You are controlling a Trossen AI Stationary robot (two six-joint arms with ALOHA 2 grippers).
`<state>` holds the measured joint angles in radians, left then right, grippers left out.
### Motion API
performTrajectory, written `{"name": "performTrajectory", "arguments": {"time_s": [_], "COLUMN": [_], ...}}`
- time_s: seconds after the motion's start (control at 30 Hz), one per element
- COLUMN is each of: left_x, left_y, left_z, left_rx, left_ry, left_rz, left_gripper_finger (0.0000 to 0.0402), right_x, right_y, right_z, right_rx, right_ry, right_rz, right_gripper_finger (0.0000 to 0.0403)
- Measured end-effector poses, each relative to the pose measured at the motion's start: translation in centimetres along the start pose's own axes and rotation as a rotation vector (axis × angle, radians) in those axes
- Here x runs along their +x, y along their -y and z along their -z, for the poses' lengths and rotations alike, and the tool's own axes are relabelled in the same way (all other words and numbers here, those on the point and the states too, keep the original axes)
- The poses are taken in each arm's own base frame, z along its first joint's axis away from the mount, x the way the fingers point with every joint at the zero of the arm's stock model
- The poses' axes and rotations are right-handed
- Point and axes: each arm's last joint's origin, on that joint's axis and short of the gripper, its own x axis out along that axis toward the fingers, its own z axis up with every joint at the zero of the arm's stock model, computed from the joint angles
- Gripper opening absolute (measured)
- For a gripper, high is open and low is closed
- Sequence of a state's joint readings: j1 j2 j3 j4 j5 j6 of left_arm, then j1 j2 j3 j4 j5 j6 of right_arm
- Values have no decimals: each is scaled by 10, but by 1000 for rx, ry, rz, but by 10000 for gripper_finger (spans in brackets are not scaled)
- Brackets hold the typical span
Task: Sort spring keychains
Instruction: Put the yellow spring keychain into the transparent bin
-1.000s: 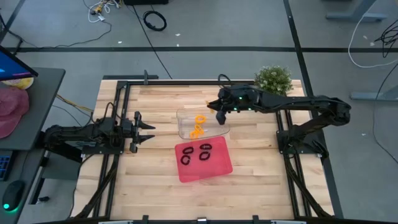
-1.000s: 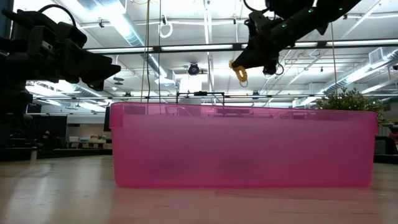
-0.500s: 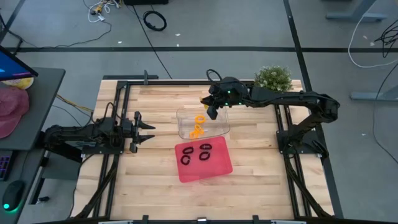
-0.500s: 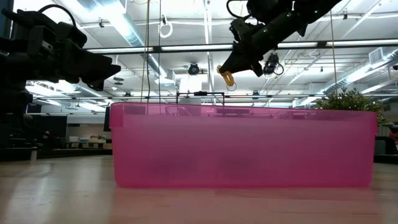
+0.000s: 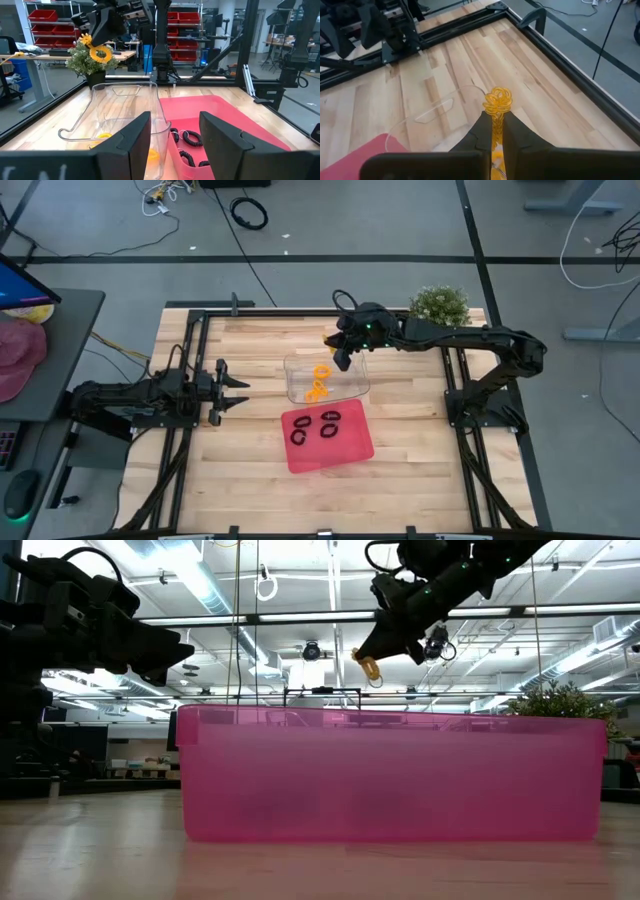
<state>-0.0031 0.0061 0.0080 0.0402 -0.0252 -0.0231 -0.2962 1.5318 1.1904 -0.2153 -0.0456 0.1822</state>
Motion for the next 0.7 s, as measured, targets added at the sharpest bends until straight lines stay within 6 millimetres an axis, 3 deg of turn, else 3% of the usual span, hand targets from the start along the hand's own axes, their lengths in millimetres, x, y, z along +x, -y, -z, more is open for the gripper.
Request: {"name": "performTrajectory", "arguments": {"time_s": [0.57,0.7], "left_x": [0,0], "left_y": [0,0], "left_z": [0,0], "left_rx": [0,0], "left_ry": [0,0], "left_rz": [0,0], "left_gripper_finger": [172,172], "right_x": [-3,-8], "right_y": [8,8], "right_z": [19,13], "right_rx": [48,23], "right_ry": [-219,-263], "right_rz": [-19,-11], "right_gripper_finger": [11,11]}}
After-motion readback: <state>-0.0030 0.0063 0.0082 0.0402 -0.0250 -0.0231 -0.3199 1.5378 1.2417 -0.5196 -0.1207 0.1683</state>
